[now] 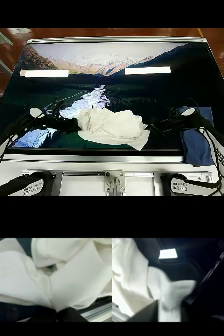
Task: Fold the shirts.
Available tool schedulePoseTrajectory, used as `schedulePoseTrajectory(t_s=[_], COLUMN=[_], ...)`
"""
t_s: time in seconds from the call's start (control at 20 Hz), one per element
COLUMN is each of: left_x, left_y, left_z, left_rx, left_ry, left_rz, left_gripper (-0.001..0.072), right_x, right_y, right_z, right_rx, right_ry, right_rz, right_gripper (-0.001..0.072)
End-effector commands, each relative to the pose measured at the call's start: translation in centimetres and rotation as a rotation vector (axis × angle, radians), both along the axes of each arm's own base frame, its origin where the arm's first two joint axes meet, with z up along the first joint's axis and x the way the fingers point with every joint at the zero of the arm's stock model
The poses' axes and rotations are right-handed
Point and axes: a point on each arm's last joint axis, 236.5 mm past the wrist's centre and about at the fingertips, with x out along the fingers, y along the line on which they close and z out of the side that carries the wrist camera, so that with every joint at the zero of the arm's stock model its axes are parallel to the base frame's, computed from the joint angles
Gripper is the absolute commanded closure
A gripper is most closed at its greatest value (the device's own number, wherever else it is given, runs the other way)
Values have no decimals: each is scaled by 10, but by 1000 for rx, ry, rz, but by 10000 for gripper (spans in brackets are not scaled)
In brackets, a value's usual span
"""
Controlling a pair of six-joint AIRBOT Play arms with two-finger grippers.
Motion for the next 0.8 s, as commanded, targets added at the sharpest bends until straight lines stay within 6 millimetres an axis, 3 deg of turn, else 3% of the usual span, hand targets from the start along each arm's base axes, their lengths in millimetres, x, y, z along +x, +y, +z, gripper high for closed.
schedulePoseTrajectory(t_s=[0.0,0.05,0.15,0.25,0.3,0.35,0.45,0.55,0.6,0.65,0.7,0.75], left_x=[7,13,29,49,58,64,64,45,27,4,-19,-44], left_y=[2,3,8,11,11,10,7,8,9,12,14,17], left_z=[23,31,61,115,150,195,298,413,466,520,561,595], left_rx=[-3,-6,-15,-15,-10,-14,-24,-29,-33,-39,-46,-53], left_ry=[-76,-104,-183,-325,-414,-518,-761,-1048,-1186,-1330,-1448,-1550], left_rz=[-2,5,16,3,-13,-30,-53,-47,-38,-22,-6,5], left_gripper=[666,666,667,667,667,667,667,666,667,667,667,667], right_x=[5,5,12,31,44,57,73,58,35,6,-27,-57], right_y=[22,25,28,30,31,31,27,17,7,-5,-15,-21], right_z=[-1,2,26,80,122,170,297,448,525,586,636,669], right_rx=[25,39,58,60,50,32,-39,-140,-191,-239,-276,-289], right_ry=[1,-6,-98,-263,-380,-519,-879,-1313,-1534,-1705,-1845,-1938], right_rz=[-11,5,75,139,162,169,148,52,-39,-128,-215,-270], right_gripper=[569,645,646,646,646,646,646,647,646,647,647,646])
